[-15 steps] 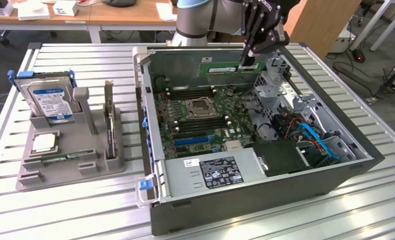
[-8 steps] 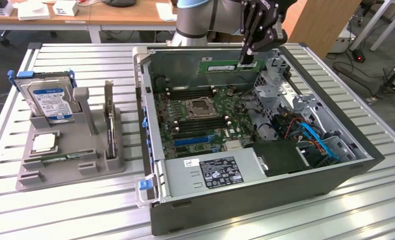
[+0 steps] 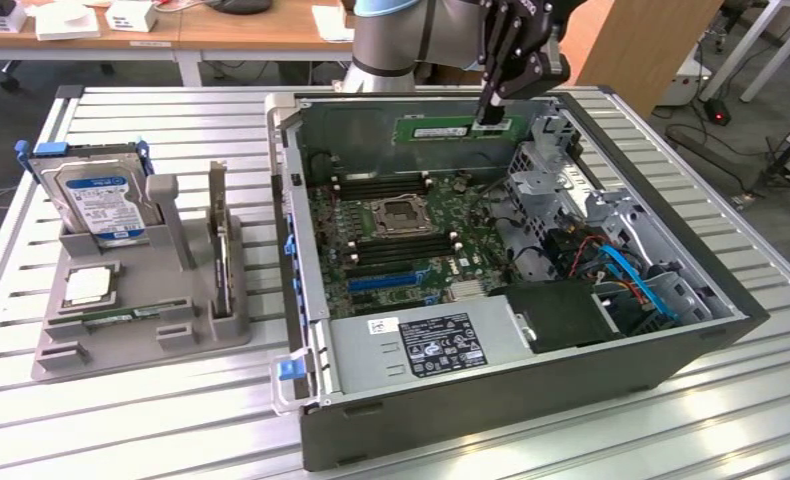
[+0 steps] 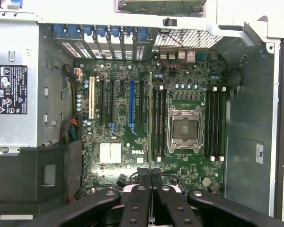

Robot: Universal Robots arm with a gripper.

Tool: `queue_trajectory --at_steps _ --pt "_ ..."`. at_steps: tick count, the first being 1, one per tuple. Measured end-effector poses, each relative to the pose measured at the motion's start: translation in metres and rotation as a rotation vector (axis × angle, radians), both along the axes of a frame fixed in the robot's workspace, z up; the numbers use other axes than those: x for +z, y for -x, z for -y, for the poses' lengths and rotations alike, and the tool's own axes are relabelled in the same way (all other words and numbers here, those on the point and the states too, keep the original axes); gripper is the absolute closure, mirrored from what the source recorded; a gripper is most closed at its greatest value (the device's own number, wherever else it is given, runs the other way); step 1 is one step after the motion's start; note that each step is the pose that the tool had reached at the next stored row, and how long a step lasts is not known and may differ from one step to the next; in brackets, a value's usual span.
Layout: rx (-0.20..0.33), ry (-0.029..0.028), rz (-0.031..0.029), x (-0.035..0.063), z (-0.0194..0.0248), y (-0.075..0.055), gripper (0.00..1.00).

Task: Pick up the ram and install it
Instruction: 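Pick up the ram and move it above insertion slot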

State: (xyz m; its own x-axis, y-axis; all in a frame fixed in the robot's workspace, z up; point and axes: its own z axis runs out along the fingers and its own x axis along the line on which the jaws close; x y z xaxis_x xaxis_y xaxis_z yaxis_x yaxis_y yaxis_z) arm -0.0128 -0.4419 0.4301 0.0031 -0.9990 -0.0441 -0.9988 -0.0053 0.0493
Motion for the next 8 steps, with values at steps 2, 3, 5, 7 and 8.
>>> queue_trajectory --at_steps 2,3,5,7,8 --pt "-0.001 0.0001 0.0001 -0.0005 -0.0018 0.0000 0.89" --pt "-0.002 0.0002 0.0000 -0.0008 -0.0030 0.0000 0.89" --pt "-0.003 0.0004 -0.0001 -0.0014 -0.0062 0.0000 0.89" --pt "-0.005 0.0010 0.0000 -0.0017 -0.0095 0.0000 0.89" --pt "-0.005 0.0014 0.0000 -0.0017 -0.0099 -0.0001 0.89"
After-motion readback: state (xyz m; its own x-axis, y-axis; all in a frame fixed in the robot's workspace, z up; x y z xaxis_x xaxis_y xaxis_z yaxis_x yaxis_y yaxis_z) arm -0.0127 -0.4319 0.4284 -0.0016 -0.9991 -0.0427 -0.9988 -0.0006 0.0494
